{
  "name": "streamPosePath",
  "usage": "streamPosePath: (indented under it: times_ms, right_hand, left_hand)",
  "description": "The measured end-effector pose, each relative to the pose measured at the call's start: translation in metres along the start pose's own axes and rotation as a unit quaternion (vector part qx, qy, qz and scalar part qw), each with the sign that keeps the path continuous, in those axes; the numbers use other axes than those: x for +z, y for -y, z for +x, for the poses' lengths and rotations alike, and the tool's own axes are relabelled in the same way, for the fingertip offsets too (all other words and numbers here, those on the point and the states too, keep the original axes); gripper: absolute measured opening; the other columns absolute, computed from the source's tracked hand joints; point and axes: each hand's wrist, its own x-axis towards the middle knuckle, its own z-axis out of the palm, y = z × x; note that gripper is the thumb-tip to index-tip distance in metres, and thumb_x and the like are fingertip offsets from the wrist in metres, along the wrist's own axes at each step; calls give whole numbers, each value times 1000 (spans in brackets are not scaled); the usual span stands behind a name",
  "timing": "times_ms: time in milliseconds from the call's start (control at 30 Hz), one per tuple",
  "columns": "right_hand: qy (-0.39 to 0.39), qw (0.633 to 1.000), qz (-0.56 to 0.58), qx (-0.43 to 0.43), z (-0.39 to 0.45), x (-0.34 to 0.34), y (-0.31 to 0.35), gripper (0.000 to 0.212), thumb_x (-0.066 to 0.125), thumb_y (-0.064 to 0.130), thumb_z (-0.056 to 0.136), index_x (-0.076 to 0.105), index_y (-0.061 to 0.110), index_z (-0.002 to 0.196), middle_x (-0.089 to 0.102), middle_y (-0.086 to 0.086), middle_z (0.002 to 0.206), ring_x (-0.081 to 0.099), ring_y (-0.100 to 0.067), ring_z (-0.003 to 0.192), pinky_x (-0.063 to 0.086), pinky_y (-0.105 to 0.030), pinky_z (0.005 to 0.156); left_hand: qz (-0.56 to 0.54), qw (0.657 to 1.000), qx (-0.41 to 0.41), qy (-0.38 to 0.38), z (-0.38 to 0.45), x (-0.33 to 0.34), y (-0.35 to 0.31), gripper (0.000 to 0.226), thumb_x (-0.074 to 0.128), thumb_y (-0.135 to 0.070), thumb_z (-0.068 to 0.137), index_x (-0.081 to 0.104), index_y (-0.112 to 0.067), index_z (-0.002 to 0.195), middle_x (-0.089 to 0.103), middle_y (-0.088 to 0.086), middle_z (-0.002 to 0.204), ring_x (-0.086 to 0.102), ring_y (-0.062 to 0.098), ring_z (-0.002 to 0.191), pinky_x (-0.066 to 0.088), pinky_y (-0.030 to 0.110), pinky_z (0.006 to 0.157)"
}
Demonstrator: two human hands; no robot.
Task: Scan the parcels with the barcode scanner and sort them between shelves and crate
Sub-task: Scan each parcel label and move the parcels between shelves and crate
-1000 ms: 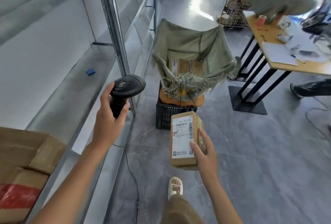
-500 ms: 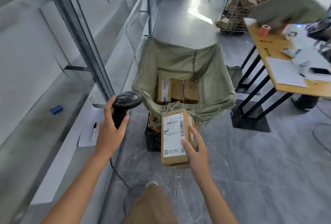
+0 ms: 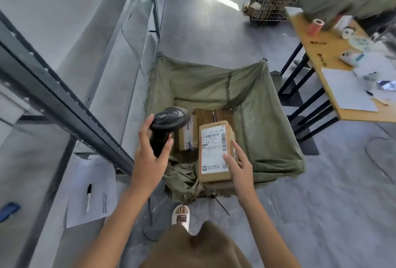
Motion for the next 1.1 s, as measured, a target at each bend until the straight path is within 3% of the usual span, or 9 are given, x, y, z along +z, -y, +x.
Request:
streamPosePath:
  times_ms: [200, 367, 500, 667, 767, 833, 967, 1033, 1100]
  right_hand:
    - [38, 996, -75, 41, 88, -17, 13, 51, 69, 26, 92, 51, 32, 140, 59, -2, 140, 60, -20, 124, 51, -43, 103]
    - [114, 973, -158, 125, 160, -27, 7, 53, 66, 23, 93, 52, 25, 144, 60, 0, 137, 61, -13, 117, 50, -31, 99]
    - [226, 917, -261, 199, 211, -29, 1, 58, 68, 38, 83, 58, 31, 139, 63, 4, 131, 59, 1, 105, 44, -19, 82]
    - [338, 843, -340, 245, 259, -27, -9, 53, 63, 49, 72, 59, 44, 125, 64, 5, 128, 60, -4, 106, 43, -22, 87]
    - [399, 783, -413, 238, 278, -20, -19, 64, 59, 54, 68, 56, 47, 132, 55, 6, 136, 52, -14, 121, 38, -33, 105]
    - [427, 753, -442, 236, 284, -15, -27, 59, 60, 50, 73, 58, 44, 132, 52, 5, 137, 46, -16, 125, 34, -36, 108]
    - [372, 783, -478, 142, 282, -12, -45, 40, 51, 7, 98, 61, 15, 135, 61, -9, 137, 57, -22, 124, 44, -32, 103]
    - [323, 788, -523, 45, 272, -16, -52, 43, 46, 5, 99, 57, 15, 139, 64, -13, 133, 63, -24, 109, 52, -36, 93]
    - [321, 776, -543, -23, 258, -20, -62, 48, 46, 9, 100, 46, 16, 149, 52, -13, 147, 57, -27, 122, 46, -36, 101]
  left_hand:
    - [-4, 998, -68, 16, 55, 25, 20, 67, 61, -42, 93, 20, -59, 144, 58, 14, 136, 63, 49, 104, 55, 63, 85]
    - [5, 996, -83, 33, 81, 49, 30, 71, 61, -27, 98, 18, -66, 139, 55, 19, 138, 65, 45, 101, 59, 40, 77]
    - [0, 994, -110, 24, 88, 64, 41, 74, 61, -21, 98, 19, -69, 136, 58, 18, 133, 67, 15, 70, 54, 25, 62]
    - [11, 989, -148, -1, 90, 72, 47, 74, 62, -17, 97, 24, -69, 135, 57, 19, 135, 65, 12, 67, 52, 21, 61]
    - [22, 986, -164, -10, 89, 75, 49, 75, 62, -14, 98, 25, -69, 134, 59, 17, 132, 65, 10, 67, 52, 17, 61]
    - [28, 984, -174, -17, 88, 76, 50, 75, 61, -13, 98, 25, -68, 134, 59, 20, 129, 64, 9, 65, 51, 17, 60]
    - [38, 979, -196, -24, 87, 79, 52, 73, 61, -12, 98, 25, -61, 139, 56, 26, 128, 63, 10, 66, 51, 18, 59]
    - [41, 977, -210, -27, 85, 81, 53, 70, 62, -12, 99, 25, -52, 144, 57, 24, 128, 62, 10, 65, 51, 22, 60]
    - [44, 973, -222, -30, 82, 83, 54, 69, 62, -12, 98, 25, -45, 146, 58, 21, 129, 62, 13, 65, 52, 27, 63]
